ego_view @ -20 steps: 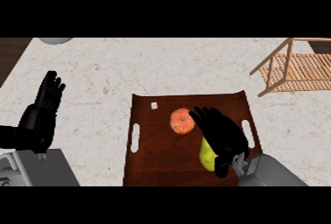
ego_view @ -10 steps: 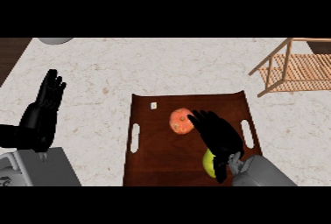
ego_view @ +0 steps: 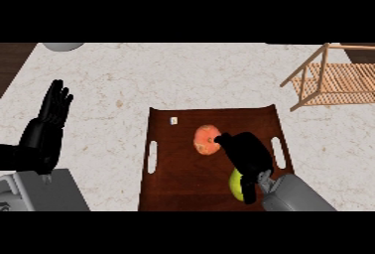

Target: Pick the pear from the tray and place it in the tiered shelf

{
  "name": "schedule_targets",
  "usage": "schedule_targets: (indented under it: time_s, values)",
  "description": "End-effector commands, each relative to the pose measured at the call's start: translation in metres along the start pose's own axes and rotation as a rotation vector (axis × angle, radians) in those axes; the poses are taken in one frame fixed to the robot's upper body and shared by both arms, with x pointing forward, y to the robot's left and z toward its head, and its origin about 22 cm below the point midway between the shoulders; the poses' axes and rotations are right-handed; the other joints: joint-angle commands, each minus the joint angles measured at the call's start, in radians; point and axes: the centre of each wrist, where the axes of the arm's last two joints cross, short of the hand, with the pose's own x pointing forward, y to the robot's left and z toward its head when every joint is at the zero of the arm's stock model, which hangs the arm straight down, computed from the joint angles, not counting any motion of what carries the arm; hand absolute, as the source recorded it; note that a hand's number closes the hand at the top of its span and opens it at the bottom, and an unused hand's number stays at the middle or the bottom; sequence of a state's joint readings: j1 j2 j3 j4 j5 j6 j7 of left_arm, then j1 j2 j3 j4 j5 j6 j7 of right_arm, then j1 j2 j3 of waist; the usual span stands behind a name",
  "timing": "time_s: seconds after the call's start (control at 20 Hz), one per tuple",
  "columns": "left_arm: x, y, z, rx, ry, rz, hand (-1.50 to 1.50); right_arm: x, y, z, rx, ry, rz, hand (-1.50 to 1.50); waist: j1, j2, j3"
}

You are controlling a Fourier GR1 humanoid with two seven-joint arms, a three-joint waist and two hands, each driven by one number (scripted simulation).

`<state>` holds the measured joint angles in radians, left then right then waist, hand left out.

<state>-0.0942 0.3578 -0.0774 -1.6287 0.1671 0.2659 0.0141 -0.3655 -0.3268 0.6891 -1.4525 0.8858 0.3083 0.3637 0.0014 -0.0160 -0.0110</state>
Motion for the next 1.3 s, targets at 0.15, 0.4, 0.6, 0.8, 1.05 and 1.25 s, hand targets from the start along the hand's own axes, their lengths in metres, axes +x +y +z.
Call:
schedule_targets:
  time_s: [0.15, 0.4, 0.6, 0.8, 1.05, 1.25]
  values:
    - [0.000, -0.026, 0.004, 0.022, 0.099, 0.034, 0.00, 0.001, 0.006, -0.011, -0.085, -0.066, 0.016, 1.50, 0.006, 0.017, 0.012]
    - [-0.016, -0.002, 0.012, 0.055, 0.113, 0.044, 0.00, -0.142, 0.015, 0.062, -0.145, 0.187, -0.234, 1.50, -0.049, 0.016, 0.015]
    - [-0.011, -0.002, 0.011, 0.071, 0.096, 0.034, 0.00, -0.202, 0.020, 0.110, -0.209, 0.206, -0.407, 1.50, -0.052, 0.010, 0.015]
    - [-0.015, 0.009, 0.014, 0.070, 0.097, 0.022, 0.00, -0.225, -0.003, 0.145, -0.273, 0.140, -0.516, 1.50, -0.031, 0.010, 0.011]
    - [-0.018, 0.010, 0.007, 0.081, 0.101, 0.026, 0.00, -0.238, -0.034, 0.173, -0.527, 0.113, -0.762, 1.50, -0.060, 0.006, 0.010]
    - [-0.011, 0.000, 0.024, 0.065, 0.110, 0.021, 0.00, -0.259, -0.077, 0.221, -0.665, 0.216, -0.805, 1.50, -0.038, 0.002, 0.010]
